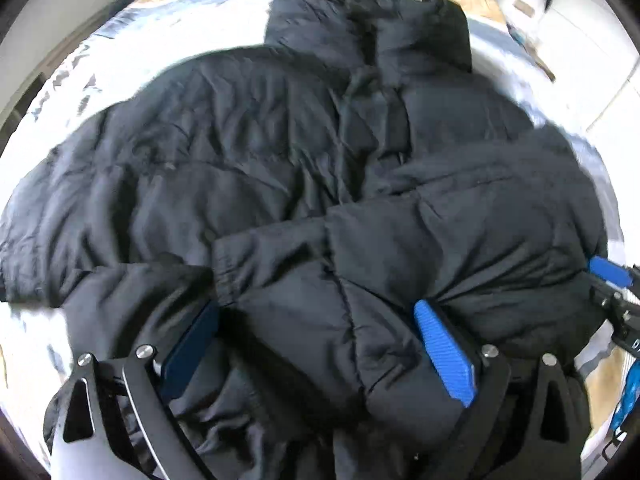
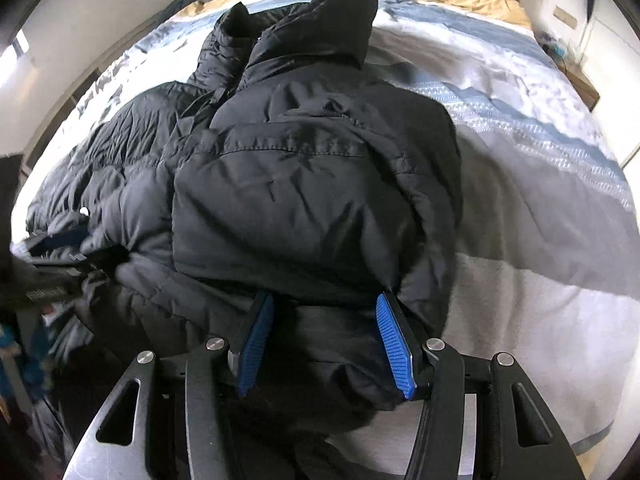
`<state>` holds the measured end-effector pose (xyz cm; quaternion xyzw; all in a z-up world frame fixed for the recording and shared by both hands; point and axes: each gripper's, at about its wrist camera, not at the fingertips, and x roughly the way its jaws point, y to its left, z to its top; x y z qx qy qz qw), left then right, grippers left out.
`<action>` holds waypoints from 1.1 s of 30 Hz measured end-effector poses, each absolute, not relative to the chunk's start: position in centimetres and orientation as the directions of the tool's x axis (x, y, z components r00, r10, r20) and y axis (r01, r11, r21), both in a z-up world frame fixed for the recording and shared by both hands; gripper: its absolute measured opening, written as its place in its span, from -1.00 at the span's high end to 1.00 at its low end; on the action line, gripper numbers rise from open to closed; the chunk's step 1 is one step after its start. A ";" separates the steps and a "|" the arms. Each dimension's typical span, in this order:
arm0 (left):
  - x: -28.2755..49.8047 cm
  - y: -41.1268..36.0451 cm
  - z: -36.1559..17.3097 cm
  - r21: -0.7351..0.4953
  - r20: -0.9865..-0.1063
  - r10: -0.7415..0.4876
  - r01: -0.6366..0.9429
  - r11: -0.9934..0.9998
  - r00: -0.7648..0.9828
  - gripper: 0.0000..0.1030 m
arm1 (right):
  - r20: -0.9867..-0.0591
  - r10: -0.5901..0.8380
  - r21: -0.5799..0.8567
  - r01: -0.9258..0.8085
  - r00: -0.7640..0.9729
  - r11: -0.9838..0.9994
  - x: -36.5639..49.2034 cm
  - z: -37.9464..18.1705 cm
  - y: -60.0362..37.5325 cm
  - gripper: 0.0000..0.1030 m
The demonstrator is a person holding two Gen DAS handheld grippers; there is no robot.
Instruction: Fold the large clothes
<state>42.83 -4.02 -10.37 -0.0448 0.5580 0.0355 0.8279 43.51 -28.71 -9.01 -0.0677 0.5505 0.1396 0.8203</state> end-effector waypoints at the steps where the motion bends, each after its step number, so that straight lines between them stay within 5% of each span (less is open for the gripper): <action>1: 42.8 -4.2 -9.5 -0.040 -0.916 0.008 -0.112 0.993 0.401 -0.91 | -0.915 0.160 0.041 -0.310 0.369 0.950 43.6 -8.4 -28.5 -0.03; 6: 45.1 -5.8 -8.2 -0.092 -0.895 -0.032 -0.114 0.989 0.445 -0.91 | -0.878 0.204 0.050 -0.341 0.434 0.939 45.3 -6.2 -26.2 -0.15; 15: 45.5 -7.7 -11.3 -0.038 -0.921 -0.004 -0.079 0.996 0.389 -0.91 | -0.930 0.117 0.014 -0.284 0.347 0.959 46.9 -10.1 -24.5 -0.17; 33: 36.6 -0.4 -5.5 -0.194 -0.921 -0.148 -0.096 0.976 0.359 -0.91 | -0.949 0.053 0.034 -0.066 0.311 0.997 34.5 -4.5 -25.6 -0.17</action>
